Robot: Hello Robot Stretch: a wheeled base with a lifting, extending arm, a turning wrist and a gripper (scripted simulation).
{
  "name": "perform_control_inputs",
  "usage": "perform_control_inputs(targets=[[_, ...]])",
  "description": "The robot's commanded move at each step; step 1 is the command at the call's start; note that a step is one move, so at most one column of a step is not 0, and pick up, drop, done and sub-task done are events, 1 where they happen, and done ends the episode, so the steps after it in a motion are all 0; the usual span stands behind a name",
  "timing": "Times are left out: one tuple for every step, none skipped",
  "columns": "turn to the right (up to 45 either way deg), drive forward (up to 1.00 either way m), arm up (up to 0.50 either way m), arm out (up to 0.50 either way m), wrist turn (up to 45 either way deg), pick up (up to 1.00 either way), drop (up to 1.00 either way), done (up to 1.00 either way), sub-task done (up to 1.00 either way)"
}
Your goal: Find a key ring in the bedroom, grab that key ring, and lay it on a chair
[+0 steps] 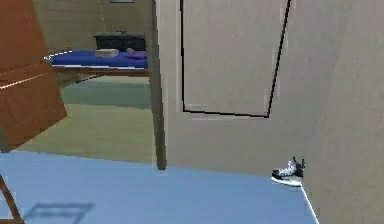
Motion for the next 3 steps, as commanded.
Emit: perform_control_inputs(targets=[[0.0,0.50,0.00,0.00,0.0,0.00,0.00,0.00,0.00],[-45.0,0.00,0.00,0.00,0.0,0.00,0.00,0.00,0.00],[-15.0,0.00,0.00,0.00,0.0,0.00,0.00,0.00,0.00]])
